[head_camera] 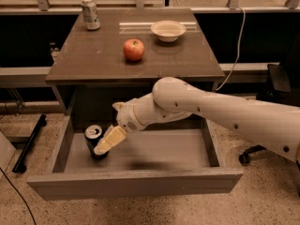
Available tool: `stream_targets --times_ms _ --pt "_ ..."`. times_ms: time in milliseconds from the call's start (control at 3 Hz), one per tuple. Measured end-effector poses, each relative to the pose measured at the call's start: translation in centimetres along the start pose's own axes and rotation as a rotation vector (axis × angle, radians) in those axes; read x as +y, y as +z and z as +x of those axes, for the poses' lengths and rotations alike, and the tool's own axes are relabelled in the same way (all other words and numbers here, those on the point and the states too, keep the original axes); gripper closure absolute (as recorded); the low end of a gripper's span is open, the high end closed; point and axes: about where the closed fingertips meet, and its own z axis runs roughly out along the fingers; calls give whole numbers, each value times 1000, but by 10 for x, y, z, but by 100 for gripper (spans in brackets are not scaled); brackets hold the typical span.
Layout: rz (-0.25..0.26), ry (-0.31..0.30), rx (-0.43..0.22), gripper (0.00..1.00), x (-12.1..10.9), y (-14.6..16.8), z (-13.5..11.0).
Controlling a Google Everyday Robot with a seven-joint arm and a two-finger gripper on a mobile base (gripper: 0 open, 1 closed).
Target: Pick pepsi can from top drawer and place on counter
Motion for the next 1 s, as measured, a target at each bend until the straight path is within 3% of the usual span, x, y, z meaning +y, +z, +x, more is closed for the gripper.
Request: stream_targets --times_ms 333,1000 --pt "-36 11 -20 0 7 24 0" --pt "-62 68 -80 49 9 61 1"
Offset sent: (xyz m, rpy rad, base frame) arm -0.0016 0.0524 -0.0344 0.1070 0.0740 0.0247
